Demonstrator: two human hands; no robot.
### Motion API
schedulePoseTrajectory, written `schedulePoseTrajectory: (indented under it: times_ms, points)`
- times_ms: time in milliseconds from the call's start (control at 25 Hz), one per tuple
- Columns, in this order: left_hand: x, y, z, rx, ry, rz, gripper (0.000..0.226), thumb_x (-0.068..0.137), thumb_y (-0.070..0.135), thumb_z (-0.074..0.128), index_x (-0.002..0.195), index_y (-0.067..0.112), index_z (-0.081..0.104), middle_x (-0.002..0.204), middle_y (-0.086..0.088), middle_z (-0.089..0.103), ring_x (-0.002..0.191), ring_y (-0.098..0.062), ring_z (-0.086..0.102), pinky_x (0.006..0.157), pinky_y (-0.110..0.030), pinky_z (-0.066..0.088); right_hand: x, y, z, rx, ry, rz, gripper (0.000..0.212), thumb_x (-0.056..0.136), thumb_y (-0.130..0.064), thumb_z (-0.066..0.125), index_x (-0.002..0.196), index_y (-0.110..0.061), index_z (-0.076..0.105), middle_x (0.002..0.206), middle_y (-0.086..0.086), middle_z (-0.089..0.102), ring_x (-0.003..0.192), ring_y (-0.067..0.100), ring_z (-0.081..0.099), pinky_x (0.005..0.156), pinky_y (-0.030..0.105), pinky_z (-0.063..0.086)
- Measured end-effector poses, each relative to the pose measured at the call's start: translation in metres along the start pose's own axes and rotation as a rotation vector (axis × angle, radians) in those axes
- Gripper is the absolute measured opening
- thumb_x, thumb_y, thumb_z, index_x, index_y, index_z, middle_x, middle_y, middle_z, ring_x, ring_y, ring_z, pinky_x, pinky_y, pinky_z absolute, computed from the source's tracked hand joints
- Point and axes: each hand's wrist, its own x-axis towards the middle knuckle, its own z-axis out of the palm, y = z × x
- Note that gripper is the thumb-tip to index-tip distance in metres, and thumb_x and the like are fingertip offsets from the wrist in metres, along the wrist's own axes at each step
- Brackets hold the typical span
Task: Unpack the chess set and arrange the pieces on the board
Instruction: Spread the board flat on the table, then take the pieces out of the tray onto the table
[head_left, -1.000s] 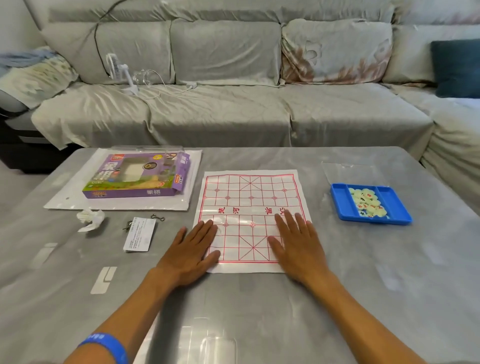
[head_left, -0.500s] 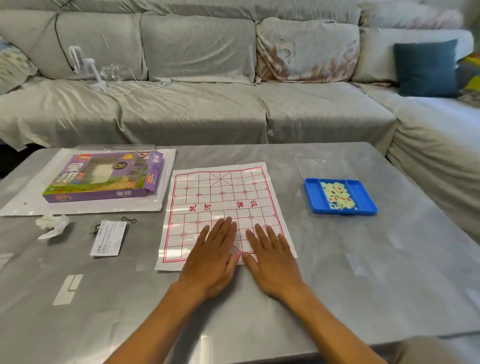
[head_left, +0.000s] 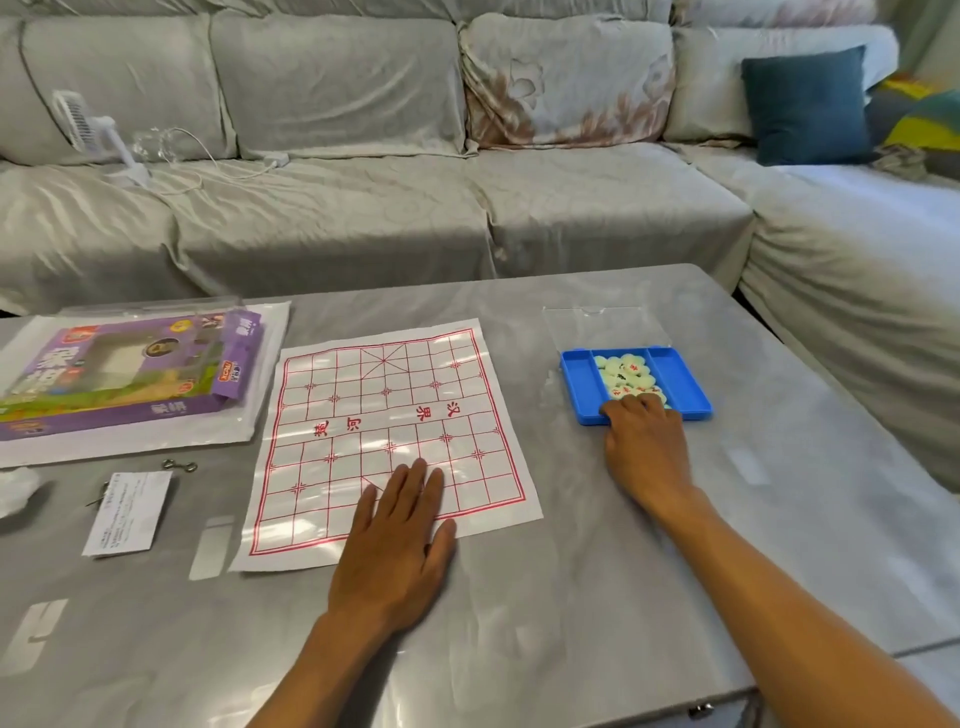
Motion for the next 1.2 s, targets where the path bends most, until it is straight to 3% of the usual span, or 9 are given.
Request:
schedulePoseTrajectory:
  times_ms: [160, 360, 480, 600, 760, 840, 1040, 1200]
  points:
    - [0.002, -0.003, 0.005, -0.011, 0.031, 0.011, 0.079, 0.074, 0.071, -0.029, 0.144, 0.037, -0.02, 0.154, 0.013, -0.023, 0.143, -0.01, -0.021, 0.118, -0.038, -0.011, -0.028, 0.006, 0.001, -0.026, 0.099, -0.073, 0.024, 0.084, -0.01, 0.063, 0.103, -0.022, 0.07, 0.103, 0.0, 0.069, 0.105, 0.026, 0.052, 0.086, 0.041, 0.038]
    - [0.003, -0.004, 0.005, 0.029, 0.034, 0.018, 0.081, 0.076, 0.069, -0.024, 0.149, 0.034, -0.015, 0.154, 0.012, -0.024, 0.143, -0.011, -0.021, 0.118, -0.037, -0.011, -0.03, 0.012, -0.032, 0.088, 0.082, -0.005, 0.031, 0.088, -0.017, 0.051, 0.116, -0.022, 0.064, 0.109, 0.001, 0.068, 0.094, 0.024, 0.059, 0.078, 0.036, 0.039]
    - [0.003, -0.003, 0.004, 0.035, 0.025, 0.01, 0.078, 0.076, 0.068, -0.023, 0.147, 0.034, -0.019, 0.154, 0.011, -0.025, 0.142, -0.011, -0.023, 0.118, -0.037, -0.012, -0.011, 0.029, -0.035, 0.192, -0.003, 0.121, 0.026, 0.091, -0.025, 0.05, 0.114, -0.021, 0.062, 0.109, 0.003, 0.066, 0.093, 0.022, 0.059, 0.067, 0.032, 0.042]
    - [0.003, -0.004, 0.004, 0.0, 0.03, 0.01, 0.083, 0.074, 0.071, -0.026, 0.148, 0.034, -0.015, 0.154, 0.011, -0.022, 0.143, -0.011, -0.02, 0.117, -0.038, -0.011, 0.01, 0.029, -0.031, 0.12, -0.208, 0.149, 0.03, 0.09, -0.031, 0.056, 0.116, -0.018, 0.062, 0.114, 0.006, 0.061, 0.097, 0.024, 0.058, 0.069, 0.033, 0.045]
    - [0.002, -0.003, 0.002, 0.01, 0.021, 0.006, 0.08, 0.069, 0.071, -0.032, 0.142, 0.037, -0.024, 0.153, 0.012, -0.026, 0.142, -0.01, -0.023, 0.118, -0.038, -0.012, 0.031, 0.022, -0.03, 0.138, -0.236, 0.17, 0.019, 0.084, -0.005, 0.059, 0.099, -0.011, 0.068, 0.105, 0.009, 0.065, 0.087, 0.024, 0.058, 0.067, 0.033, 0.049]
    - [0.003, -0.002, 0.002, -0.001, 0.017, 0.006, 0.081, 0.068, 0.072, -0.033, 0.14, 0.037, -0.025, 0.153, 0.012, -0.026, 0.142, -0.01, -0.023, 0.118, -0.038, -0.011, 0.032, 0.023, -0.027, 0.161, -0.197, 0.163, 0.021, 0.083, -0.001, 0.061, 0.099, -0.011, 0.071, 0.106, 0.008, 0.066, 0.091, 0.023, 0.06, 0.066, 0.028, 0.044]
    - [0.003, -0.002, 0.002, 0.012, 0.005, 0.007, 0.081, 0.066, 0.071, -0.034, 0.139, 0.037, -0.028, 0.153, 0.012, -0.027, 0.142, -0.01, -0.024, 0.119, -0.039, -0.009, 0.033, 0.029, -0.032, 0.355, -0.185, 0.233, 0.016, 0.079, -0.01, 0.073, 0.094, -0.014, 0.073, 0.106, 0.004, 0.068, 0.1, 0.017, 0.059, 0.074, 0.029, 0.05]
    - [0.002, -0.002, 0.0, 0.0, 0.005, 0.011, 0.091, 0.068, 0.072, -0.032, 0.149, 0.034, -0.015, 0.155, 0.011, -0.022, 0.144, -0.011, -0.02, 0.12, -0.04, -0.007, 0.011, 0.013, -0.062, 0.716, -0.123, 0.266, 0.015, 0.075, -0.01, 0.075, 0.088, -0.017, 0.071, 0.089, -0.002, 0.069, 0.082, 0.014, 0.066, 0.071, 0.034, 0.058]
